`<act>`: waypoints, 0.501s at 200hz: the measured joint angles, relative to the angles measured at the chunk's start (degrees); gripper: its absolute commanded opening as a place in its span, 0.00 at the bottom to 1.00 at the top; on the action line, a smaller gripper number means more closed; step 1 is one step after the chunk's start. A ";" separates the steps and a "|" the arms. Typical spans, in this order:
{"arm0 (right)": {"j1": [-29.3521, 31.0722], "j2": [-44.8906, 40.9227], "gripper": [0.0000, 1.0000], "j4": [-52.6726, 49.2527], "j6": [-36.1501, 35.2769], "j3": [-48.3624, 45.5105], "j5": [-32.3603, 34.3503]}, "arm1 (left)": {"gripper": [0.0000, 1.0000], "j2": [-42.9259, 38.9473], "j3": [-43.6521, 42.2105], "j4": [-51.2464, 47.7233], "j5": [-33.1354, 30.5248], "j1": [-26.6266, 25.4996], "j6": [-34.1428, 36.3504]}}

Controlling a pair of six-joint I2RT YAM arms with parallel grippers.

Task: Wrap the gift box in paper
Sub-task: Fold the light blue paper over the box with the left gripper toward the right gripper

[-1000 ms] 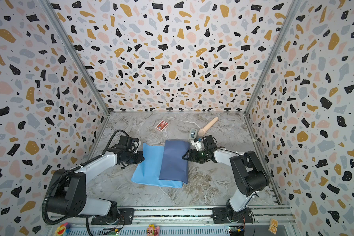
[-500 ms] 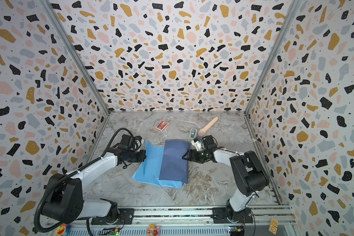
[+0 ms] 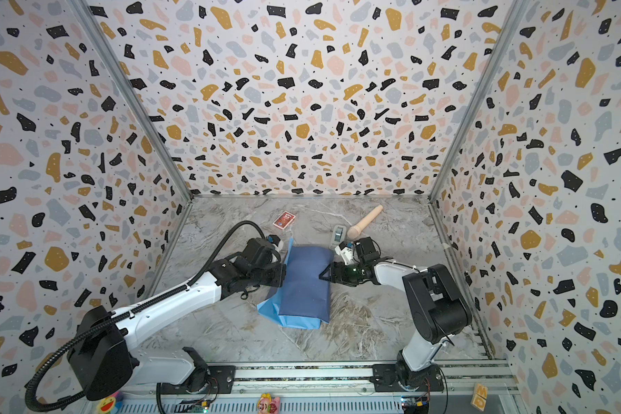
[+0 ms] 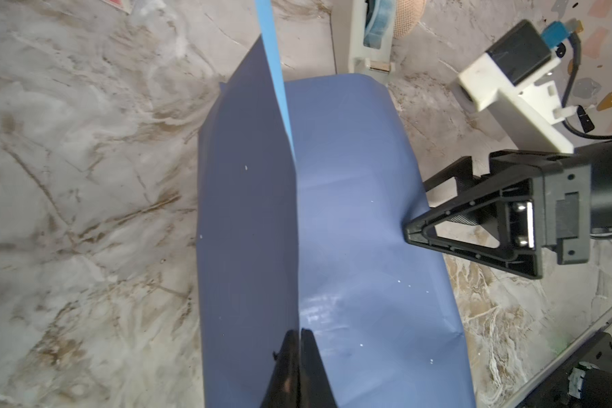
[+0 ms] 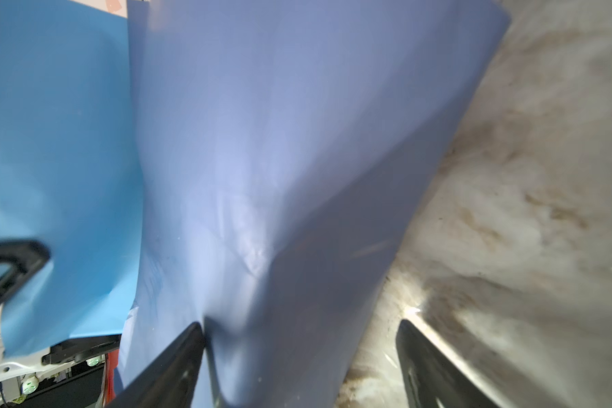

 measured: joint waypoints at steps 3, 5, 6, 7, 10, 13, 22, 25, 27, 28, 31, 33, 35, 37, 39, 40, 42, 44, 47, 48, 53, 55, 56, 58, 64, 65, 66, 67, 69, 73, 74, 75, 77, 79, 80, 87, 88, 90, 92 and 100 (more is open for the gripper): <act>0.00 0.00 0.84 0.00 0.00 0.00 0.02 | 0.00 0.26 0.24 -0.02 -0.24 -0.50 -0.22; 0.00 0.00 0.84 0.00 0.00 0.00 0.02 | 0.00 0.46 0.44 -0.07 -0.55 -0.76 -0.31; 0.00 0.00 0.84 0.00 0.00 0.00 0.02 | 0.00 0.46 0.44 -0.07 -0.55 -0.76 -0.31; 0.00 0.00 0.84 0.00 0.00 0.00 0.02 | 0.00 0.72 0.57 -0.07 -0.81 -1.09 -0.44; 0.02 0.00 0.84 0.00 0.00 0.00 0.04 | 0.00 1.18 0.98 -0.07 -1.18 -1.66 -0.63; 0.02 0.00 0.84 0.00 0.00 0.00 0.04 | 0.00 1.49 1.22 -0.11 -1.53 -1.95 -0.72; 0.02 0.00 0.84 0.00 0.00 0.00 0.04 | 0.00 3.04 2.58 -0.44 -2.78 -3.43 -0.96; 0.04 0.00 0.84 0.00 0.00 0.00 0.04 | 0.00 3.54 2.99 -0.46 -3.15 -3.80 -1.05; 0.04 0.00 0.84 0.00 0.00 0.00 0.04 | 0.00 3.67 3.08 -0.46 -3.23 -3.89 -1.07; 0.04 0.00 0.84 0.00 0.00 0.00 0.04 | 0.00 3.91 3.26 -0.48 -3.45 -4.09 -1.11; 0.04 0.00 0.84 0.00 0.00 0.00 0.04 | 0.00 4.37 3.67 -0.48 -3.91 -4.46 -1.16; 0.07 0.00 0.84 0.00 -0.02 0.00 0.07 | 0.00 4.72 3.93 -0.48 -4.20 -4.74 -1.18; 0.07 0.00 0.85 0.00 0.00 0.00 0.07 | 0.00 5.03 4.20 -0.57 -4.52 -5.03 -1.22; 0.07 0.00 0.85 0.00 0.00 0.00 0.07 | 0.00 5.22 4.37 -0.61 -4.68 -5.14 -1.25; 0.07 0.00 0.85 0.00 0.00 0.00 0.07 | 0.00 5.40 4.50 -0.63 -4.81 -5.35 -1.29; 0.07 0.00 0.85 0.00 0.00 0.00 0.07 | 0.00 5.62 4.63 -0.66 -4.96 -5.53 -1.31; 0.07 0.00 0.84 0.00 -0.02 0.00 0.07 | 0.00 5.79 4.79 -0.70 -5.18 -5.68 -1.31; 0.07 0.00 0.84 0.00 -0.02 0.00 0.07 | 0.00 6.12 5.07 -0.85 -5.53 -5.92 -1.33; 0.07 0.00 0.85 0.00 0.00 0.00 0.07 | 0.00 6.34 5.20 -0.87 -5.68 -6.19 -1.36; 0.07 0.00 0.84 0.00 -0.02 0.00 0.07 | 0.00 6.45 5.27 -0.87 -5.77 -6.27 -1.36; 0.07 0.00 0.85 0.00 -0.02 0.00 0.07 | 0.00 6.95 5.68 -1.03 -6.12 -6.75 -1.38; 0.07 0.00 0.84 0.00 -0.02 0.00 0.09 | 0.00 7.15 5.79 -1.09 -6.23 -6.91 -1.36; 0.07 0.00 0.84 0.00 -0.02 0.00 0.09 | 0.00 7.23 5.84 -1.11 -6.27 -6.97 -1.38; 0.07 0.00 0.84 0.00 -0.02 0.00 0.09 | 0.00 7.48 6.03 -1.22 -6.51 -7.19 -1.38; 0.07 0.00 0.84 0.00 0.00 0.00 0.09 | 0.00 8.09 6.43 -1.36 -6.97 -7.72 -1.40; 0.07 0.00 0.84 0.00 0.00 0.00 0.09 | 0.00 8.09 6.43 -1.36 -6.97 -7.72 -1.40; 0.07 0.00 0.84 0.00 -0.02 0.00 0.09 | 0.00 8.26 6.47 -1.36 -7.06 -7.80 -1.38; 0.07 0.00 0.84 0.00 -0.02 0.00 0.09 | 0.00 8.35 6.51 -1.36 -7.08 -7.85 -1.40; 0.07 0.00 0.84 0.00 0.00 0.00 0.09 | 0.00 8.61 6.67 -1.38 -7.15 -8.04 -1.38; 0.07 0.00 0.85 0.00 0.00 0.00 0.09 | 0.00 8.90 6.84 -1.44 -7.23 -8.24 -1.38; 0.07 0.00 0.84 0.00 -0.02 0.00 0.09 | 0.00 9.07 6.93 -1.44 -7.26 -8.35 -1.40; 0.07 0.00 0.84 0.00 -0.02 0.00 0.09 | 0.00 9.27 7.02 -1.44 -7.32 -8.44 -1.38; 0.07 0.00 0.84 0.00 -0.02 0.00 0.09 | 0.00 9.40 7.06 -1.44 -7.34 -8.52 -1.38; 0.07 0.00 0.84 0.00 -0.02 0.00 0.09 | 0.00 9.53 7.17 -1.42 -7.39 -8.59 -1.38; 0.07 0.00 0.84 0.00 -0.02 0.00 0.09 | 0.00 9.79 7.26 -1.44 -7.45 -8.72 -1.38; 0.07 0.00 0.84 0.00 -0.02 0.00 0.09 | 0.00 10.64 7.65 -1.51 -7.56 -9.11 -1.38; 0.07 0.00 0.84 0.00 -0.02 0.00 0.09 | 0.00 10.71 7.67 -1.53 -7.56 -9.16 -1.38; 0.07 0.00 0.84 0.00 -0.02 0.00 0.09 | 0.00 10.95 7.80 -1.53 -7.61 -9.25 -1.38; 0.07 0.00 0.84 0.00 -0.02 0.00 0.07 | 0.00 11.17 7.87 -1.53 -7.61 -9.33 -1.36; 0.07 0.00 0.84 0.00 -0.02 0.00 0.09 | 0.00 12.09 8.11 -1.51 -7.67 -9.73 -1.33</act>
